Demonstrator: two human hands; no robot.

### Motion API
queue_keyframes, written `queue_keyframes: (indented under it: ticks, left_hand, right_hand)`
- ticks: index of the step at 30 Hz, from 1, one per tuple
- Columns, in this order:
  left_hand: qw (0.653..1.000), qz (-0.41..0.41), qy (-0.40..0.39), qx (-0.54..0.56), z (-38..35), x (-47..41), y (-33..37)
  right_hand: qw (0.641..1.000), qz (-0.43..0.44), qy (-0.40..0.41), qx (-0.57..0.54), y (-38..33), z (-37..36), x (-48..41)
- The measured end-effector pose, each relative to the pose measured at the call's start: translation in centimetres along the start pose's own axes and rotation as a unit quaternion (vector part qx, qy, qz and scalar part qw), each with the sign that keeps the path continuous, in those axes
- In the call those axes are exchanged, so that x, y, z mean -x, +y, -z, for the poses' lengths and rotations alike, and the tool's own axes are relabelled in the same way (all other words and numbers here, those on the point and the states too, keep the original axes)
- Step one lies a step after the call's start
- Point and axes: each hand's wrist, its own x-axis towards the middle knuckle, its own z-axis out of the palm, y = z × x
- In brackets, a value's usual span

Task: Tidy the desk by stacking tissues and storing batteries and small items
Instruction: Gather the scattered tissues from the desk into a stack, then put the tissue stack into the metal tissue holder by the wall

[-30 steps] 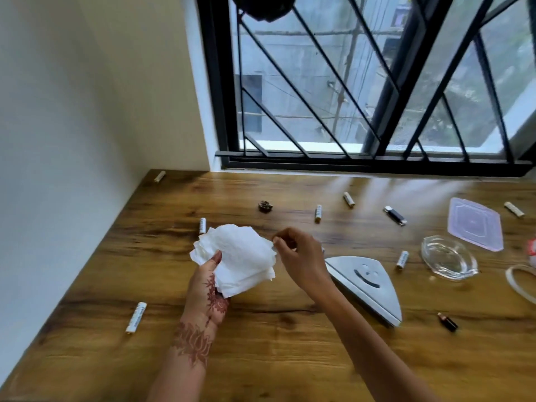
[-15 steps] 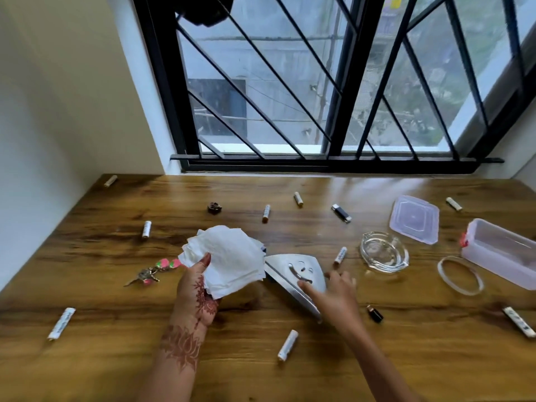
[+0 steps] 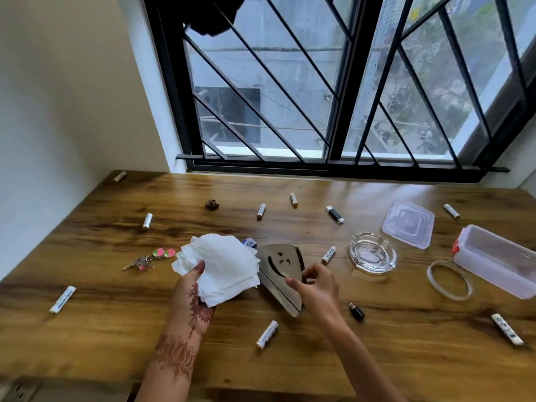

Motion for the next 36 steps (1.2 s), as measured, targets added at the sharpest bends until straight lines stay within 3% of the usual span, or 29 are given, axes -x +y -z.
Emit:
queue_keyframes:
  ticks: [7, 13, 24, 28, 31, 33, 36]
  left_hand:
    - [1.0, -0.005, 0.003, -0.004, 0.4, 0.9, 0.3]
    - [1.0, 0.0, 0.009, -0.014, -0.1, 1.2, 0.2]
    - [1.0, -0.001, -0.018, -0.021, -0.6, 1.3, 0.8]
    - [0.998, 0.005, -0.052, -0.032, -0.8, 1.3, 1.1]
    - [0.994, 0.016, -0.098, -0.047, -1.6, 1.6, 1.3]
    - [0.992, 0.009, -0.11, -0.069, -2.3, 1.7, 1.5]
    - [0.986, 0.005, -0.137, -0.091, -3.4, 1.8, 1.9]
  right_hand:
    - [0.979, 0.135, 0.134, 0.077, -0.7, -0.9, -0.3]
    - [0.966, 0.151, 0.149, 0.146, -0.3, -1.4, -0.8]
    - [0.97, 0.148, 0.126, 0.148, 0.4, -1.5, -0.8]
    - [0.954, 0.217, 0.187, 0.083, -1.9, -0.4, -0.8]
    - [0.967, 0.225, 0.116, -0.036, -4.2, 0.8, -1.0]
    - [0.98, 0.16, -0.008, -0.122, -5.7, 1.6, -1.2]
    - [0.951, 0.033, -0.195, -0.237, -7.1, 2.5, -1.6]
